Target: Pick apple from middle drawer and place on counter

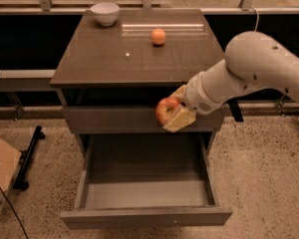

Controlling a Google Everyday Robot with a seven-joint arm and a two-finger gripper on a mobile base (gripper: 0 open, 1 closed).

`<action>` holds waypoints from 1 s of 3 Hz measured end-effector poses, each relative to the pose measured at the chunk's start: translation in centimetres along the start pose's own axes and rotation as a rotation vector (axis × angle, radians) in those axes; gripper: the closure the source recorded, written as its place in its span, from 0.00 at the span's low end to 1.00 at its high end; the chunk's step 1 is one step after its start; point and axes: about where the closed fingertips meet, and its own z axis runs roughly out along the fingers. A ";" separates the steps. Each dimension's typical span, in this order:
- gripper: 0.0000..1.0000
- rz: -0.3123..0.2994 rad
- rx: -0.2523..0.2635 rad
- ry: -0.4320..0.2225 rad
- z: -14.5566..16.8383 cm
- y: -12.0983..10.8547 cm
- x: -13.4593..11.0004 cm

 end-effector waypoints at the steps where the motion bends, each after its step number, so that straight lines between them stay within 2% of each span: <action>1: 1.00 -0.004 0.005 -0.001 -0.3 -0.2 -0.2; 2: 1.00 0.032 0.030 -0.017 -0.1 -0.7 0.2; 3: 1.00 0.076 0.110 -0.056 -1.5 -3.0 0.2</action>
Offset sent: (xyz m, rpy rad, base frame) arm 0.0173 -0.0125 -0.0048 0.0640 -0.0178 -0.1141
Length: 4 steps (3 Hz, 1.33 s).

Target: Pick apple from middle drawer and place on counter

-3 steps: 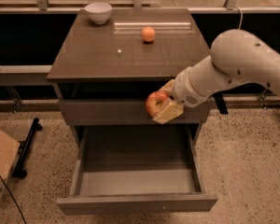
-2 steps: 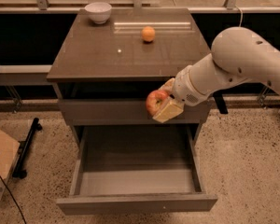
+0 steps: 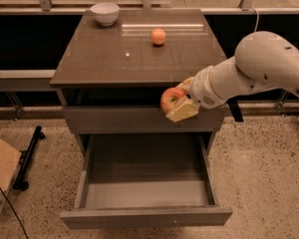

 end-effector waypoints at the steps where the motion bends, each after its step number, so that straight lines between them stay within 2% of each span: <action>1: 1.00 0.016 0.078 -0.040 -1.4 -2.6 -0.9; 2: 1.00 0.053 0.138 -0.162 -2.4 -6.0 -2.3; 3: 1.00 0.089 0.133 -0.267 -2.8 -8.5 -3.4; 4: 1.00 0.151 0.107 -0.338 -2.5 -11.1 -3.7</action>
Offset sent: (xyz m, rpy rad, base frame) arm 0.0722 -0.0274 0.0703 0.2543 -0.1892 -0.1343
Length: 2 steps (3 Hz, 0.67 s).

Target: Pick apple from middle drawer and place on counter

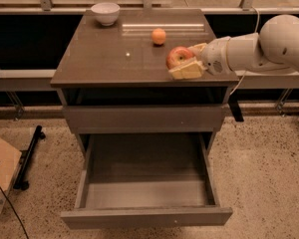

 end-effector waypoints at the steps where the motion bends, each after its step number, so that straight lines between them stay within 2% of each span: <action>1: 0.81 0.048 -0.015 -0.042 0.7 -2.0 -0.5; 2: 0.59 0.105 -0.020 -0.052 1.9 -4.0 -0.4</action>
Offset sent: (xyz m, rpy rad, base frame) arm 0.0733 -0.0144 0.0003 0.1487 0.1107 -0.0601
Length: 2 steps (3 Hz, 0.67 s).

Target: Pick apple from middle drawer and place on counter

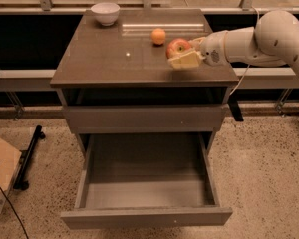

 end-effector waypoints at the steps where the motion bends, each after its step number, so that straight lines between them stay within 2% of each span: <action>1: 0.35 0.054 0.011 0.017 1.5 -1.8 0.5; 2: 0.06 0.093 0.028 0.069 2.9 -3.1 1.1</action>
Offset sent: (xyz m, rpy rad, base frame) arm 0.0549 -0.0083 -0.0259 -0.0186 0.1266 -0.1125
